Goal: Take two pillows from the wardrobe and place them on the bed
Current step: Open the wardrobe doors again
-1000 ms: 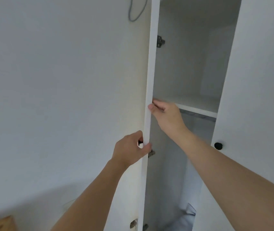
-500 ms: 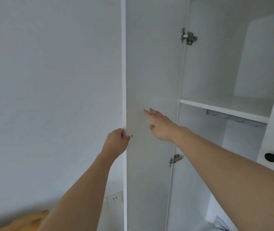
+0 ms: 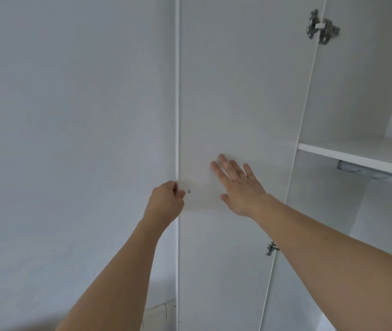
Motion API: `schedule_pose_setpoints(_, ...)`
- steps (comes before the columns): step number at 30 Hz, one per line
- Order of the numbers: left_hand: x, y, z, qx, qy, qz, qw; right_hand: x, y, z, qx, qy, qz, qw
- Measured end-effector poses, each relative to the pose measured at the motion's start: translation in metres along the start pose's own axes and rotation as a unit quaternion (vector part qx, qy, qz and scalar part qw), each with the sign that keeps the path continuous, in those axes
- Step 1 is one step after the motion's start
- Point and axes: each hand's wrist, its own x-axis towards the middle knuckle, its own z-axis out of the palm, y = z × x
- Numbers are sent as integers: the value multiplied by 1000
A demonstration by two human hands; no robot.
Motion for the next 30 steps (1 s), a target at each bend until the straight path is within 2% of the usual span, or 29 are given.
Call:
schedule_pose_setpoints(4, 14, -8, 5, 5, 6, -2, 1000, 12, 1, 17, -1, 31, -7, 1000)
schedule_pose_setpoints(10, 19, -7, 4, 15, 4, -9, 1000, 16, 15, 1, -37, 16, -39, 998)
schedule_pose_setpoints(13, 12, 3, 0, 36, 2, -25, 999, 5, 30, -20, -66, 10, -17, 998)
schedule_pose_setpoints(15, 2, 14, 0, 46, 38, -19, 998, -7, 45, -38, -102, 16, 14, 995)
schedule_pose_setpoints(18, -18, 32, 13, 28, 164, 77, 983, -31, 76, -66, -174, 41, 61, 982)
schedule_pose_setpoints(20, -31, 54, 25, 10, 200, 158, 967, -51, 99, -85, -228, 57, 90, 968)
schedule_pose_setpoints(24, -50, 110, 61, 20, 137, 258, 956, -92, 138, -121, -304, 50, 144, 941)
schedule_pose_setpoints(30, -90, 189, 140, -105, -109, 235, 960, -157, 182, -153, -366, 19, 186, 912)
